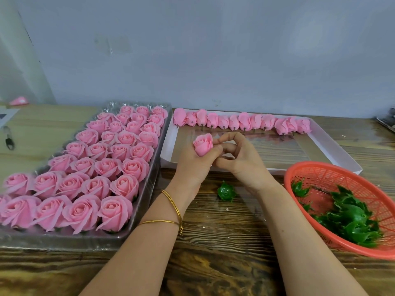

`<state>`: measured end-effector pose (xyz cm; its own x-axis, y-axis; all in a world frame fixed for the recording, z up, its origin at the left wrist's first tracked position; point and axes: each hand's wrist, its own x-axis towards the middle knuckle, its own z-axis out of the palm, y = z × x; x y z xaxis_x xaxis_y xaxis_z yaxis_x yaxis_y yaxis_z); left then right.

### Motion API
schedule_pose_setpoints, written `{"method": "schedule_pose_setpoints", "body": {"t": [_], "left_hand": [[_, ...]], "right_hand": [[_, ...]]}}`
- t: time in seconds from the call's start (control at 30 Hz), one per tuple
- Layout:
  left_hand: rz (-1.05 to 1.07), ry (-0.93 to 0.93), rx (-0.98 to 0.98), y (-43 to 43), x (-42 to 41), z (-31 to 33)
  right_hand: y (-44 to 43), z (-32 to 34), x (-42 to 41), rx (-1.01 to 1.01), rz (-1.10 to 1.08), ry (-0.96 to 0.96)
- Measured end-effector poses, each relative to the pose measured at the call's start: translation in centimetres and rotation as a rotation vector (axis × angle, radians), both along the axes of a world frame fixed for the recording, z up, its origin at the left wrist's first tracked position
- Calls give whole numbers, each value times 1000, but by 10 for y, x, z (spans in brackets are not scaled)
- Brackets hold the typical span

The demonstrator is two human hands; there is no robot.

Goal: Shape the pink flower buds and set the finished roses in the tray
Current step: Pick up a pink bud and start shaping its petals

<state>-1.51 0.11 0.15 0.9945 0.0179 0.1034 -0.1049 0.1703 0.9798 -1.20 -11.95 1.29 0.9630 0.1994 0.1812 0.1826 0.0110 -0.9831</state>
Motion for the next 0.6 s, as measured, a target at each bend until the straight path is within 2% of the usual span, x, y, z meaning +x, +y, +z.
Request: {"method": "schedule_pose_setpoints", "body": {"t": [0.2, 0.3, 0.4, 0.6], "left_hand": [[161, -120, 259, -2, 1, -3], [178, -166, 328, -6, -2, -4], [215, -262, 449, -9, -4, -5], [242, -290, 484, -10, -8, -3]], "right_hand": [[1, 0, 2, 4, -121, 1], [2, 1, 3, 57, -122, 20], [5, 1, 1, 3, -101, -14], [7, 1, -1, -58, -92, -29]]}}
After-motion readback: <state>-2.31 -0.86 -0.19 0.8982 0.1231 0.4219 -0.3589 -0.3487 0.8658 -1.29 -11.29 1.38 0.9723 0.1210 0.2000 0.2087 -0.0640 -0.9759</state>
